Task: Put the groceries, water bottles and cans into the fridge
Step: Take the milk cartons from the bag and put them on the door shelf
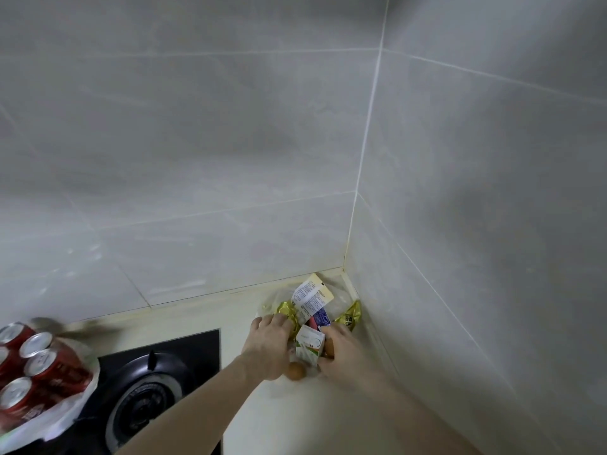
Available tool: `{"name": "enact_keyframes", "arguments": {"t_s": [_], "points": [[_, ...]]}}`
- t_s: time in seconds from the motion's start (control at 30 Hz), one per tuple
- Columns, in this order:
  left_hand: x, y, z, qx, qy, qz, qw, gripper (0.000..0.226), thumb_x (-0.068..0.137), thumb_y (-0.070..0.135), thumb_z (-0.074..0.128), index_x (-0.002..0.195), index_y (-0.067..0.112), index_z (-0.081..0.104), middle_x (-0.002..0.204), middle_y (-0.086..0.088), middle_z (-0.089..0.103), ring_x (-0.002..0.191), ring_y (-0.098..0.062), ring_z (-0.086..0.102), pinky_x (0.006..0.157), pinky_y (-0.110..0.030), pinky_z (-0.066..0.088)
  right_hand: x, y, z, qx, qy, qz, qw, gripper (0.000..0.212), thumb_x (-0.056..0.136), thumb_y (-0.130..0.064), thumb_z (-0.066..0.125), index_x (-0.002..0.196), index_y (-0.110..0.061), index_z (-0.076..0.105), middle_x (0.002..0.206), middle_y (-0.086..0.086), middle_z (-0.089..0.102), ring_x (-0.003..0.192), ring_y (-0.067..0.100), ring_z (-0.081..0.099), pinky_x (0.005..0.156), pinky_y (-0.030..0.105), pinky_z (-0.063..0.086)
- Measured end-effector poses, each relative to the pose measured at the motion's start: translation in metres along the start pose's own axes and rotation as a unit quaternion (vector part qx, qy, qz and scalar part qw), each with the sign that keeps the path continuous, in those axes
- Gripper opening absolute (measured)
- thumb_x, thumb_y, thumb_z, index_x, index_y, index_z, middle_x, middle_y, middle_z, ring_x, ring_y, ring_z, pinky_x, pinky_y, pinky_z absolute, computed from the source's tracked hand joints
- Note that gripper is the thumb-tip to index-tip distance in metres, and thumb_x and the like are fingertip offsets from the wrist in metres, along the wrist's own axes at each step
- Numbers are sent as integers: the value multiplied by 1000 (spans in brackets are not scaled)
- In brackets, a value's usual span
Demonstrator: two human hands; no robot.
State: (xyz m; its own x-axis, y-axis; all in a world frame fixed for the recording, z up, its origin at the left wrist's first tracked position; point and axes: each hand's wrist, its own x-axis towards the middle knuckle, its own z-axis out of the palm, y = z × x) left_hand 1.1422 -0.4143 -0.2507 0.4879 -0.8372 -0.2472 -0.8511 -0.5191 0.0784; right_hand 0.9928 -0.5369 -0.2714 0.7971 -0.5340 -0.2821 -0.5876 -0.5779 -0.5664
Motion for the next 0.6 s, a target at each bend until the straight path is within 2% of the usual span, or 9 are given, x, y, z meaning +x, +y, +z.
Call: {"name": "enact_keyframes", "arguments": {"t_s": [0.27,0.47,0.6], "points": [[10,-20,11,45,-15,1,999,53,98,26,54,148,18,39,158,-5,35,147,-27,29,125,-49,14,27,4,22,-24,7,-7,1000,52,90,-36,68,138,-32,49,135,-7,49,124,17,52,103,35,49],[25,-31,24,91,-34,4,995,68,85,18,71,145,17,40,151,-5,41,142,-27,34,124,-49,15,42,7,35,-44,15,19,999,62,89,-35,71,144,-29,44,141,-6,46,129,18,46,107,35,46],[32,-37,28,101,-30,-5,994,69,80,18,76,141,17,43,145,-5,46,138,-28,37,122,-48,16,50,10,40,-68,3,32,997,65,90,-31,70,148,-30,40,145,-6,44,134,21,43,108,34,44]]}}
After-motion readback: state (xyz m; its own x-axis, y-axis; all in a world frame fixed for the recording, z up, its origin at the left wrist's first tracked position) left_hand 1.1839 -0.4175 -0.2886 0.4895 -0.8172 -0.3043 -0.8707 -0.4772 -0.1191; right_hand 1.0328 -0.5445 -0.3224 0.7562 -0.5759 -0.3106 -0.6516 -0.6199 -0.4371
